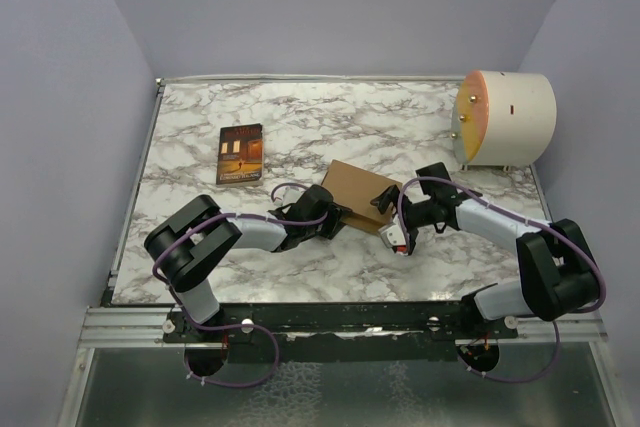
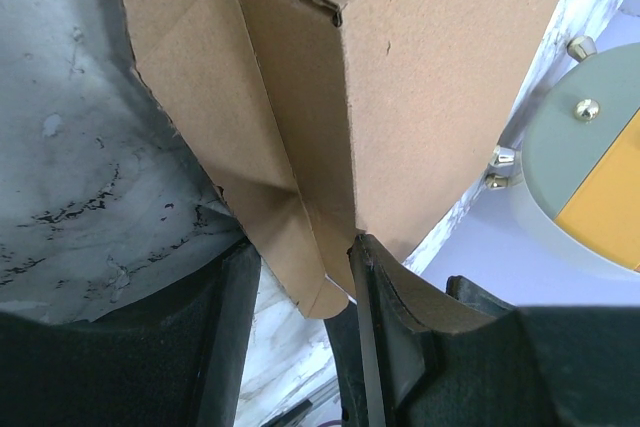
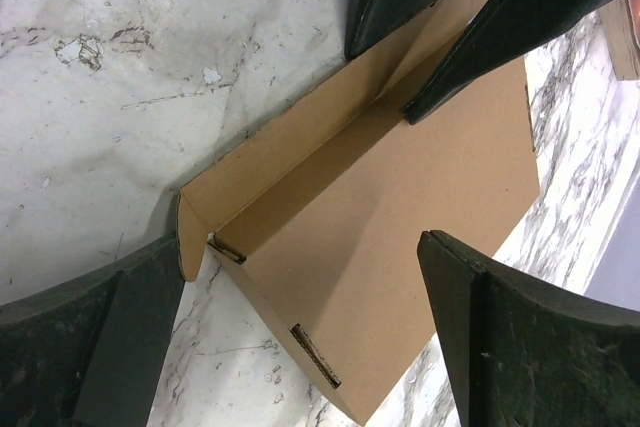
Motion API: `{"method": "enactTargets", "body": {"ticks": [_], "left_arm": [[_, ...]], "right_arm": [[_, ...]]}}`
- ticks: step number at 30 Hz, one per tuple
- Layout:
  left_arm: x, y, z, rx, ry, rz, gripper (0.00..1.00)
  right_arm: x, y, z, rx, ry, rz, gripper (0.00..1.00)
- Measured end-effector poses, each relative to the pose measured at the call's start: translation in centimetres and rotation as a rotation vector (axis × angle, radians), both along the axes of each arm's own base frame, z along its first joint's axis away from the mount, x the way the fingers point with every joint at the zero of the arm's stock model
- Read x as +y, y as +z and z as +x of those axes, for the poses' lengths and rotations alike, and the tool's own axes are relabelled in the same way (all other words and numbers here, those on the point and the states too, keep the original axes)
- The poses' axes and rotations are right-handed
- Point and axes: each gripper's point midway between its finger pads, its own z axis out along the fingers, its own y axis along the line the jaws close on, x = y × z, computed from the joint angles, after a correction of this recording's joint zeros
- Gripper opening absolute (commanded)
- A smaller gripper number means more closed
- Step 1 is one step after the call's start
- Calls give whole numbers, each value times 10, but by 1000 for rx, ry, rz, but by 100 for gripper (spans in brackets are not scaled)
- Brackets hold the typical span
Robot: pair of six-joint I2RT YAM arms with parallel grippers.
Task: Fold the paper box
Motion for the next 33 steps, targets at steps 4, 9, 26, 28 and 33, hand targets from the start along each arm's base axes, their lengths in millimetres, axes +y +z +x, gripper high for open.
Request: {"method": "enactTargets", "body": {"ticks": [4,9,26,28,33], "left_arm": [[0,0,0,-1,0,-1,44],[0,-2,1,1,1,1,44],[0,-2,2,-2,-3,1,44],[-1,-2,3,-3,-3,0,44],[-1,-2,3,-3,-2,0,44]], "right_arm": [[0,0,1,-3,-2,-3,96],[0,0,2,-10,-3,-4,95],[6,1,2,-15,-6,-13,91],[7,0,1,-12,-5,-12,91],[8,0,0,-6,-11,-12,91]]}}
